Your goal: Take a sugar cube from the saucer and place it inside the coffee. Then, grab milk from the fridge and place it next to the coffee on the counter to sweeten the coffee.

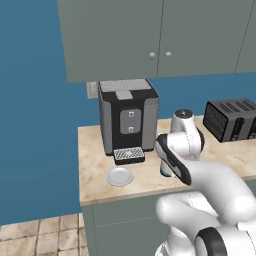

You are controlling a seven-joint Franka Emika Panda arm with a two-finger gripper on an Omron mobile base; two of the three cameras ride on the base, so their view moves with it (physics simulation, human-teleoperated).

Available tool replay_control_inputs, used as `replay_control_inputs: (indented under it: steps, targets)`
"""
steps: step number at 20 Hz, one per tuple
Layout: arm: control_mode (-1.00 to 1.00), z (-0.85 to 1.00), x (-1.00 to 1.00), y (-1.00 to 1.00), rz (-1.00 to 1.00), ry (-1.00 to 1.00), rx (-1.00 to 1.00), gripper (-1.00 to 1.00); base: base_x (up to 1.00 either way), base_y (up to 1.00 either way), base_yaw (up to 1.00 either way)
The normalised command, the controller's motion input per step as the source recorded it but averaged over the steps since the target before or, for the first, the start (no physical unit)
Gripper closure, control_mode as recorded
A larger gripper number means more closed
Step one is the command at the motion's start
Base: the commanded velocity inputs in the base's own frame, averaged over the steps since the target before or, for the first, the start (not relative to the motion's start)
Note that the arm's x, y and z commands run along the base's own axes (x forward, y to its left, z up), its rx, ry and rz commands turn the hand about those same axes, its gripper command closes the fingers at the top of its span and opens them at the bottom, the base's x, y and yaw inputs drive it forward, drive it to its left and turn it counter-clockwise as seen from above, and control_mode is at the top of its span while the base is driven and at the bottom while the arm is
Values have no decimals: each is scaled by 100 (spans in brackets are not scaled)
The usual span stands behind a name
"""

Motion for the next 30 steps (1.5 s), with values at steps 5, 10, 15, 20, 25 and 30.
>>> replay_control_inputs:
  steps: [5, 10, 15, 20, 25, 30]
  targets:
    - [-100, -1, 25, -2, 0, 5, 0, 100, 0, 0, 0]
    - [-100, -8, 6, 0, 0, 5, 0, 100, 0, 0, 0]
    - [-100, -17, 0, 0, 0, 5, 0, 100, 0, 0, 0]
    - [-100, -10, 0, 0, 0, 2, 0, -100, 0, 0, 0]
    - [-100, 0, 11, 0, 0, 0, 0, -100, 0, 0, 0]
    - [-100, 0, 7, 0, 0, 0, 0, -100, 0, 0, 0]
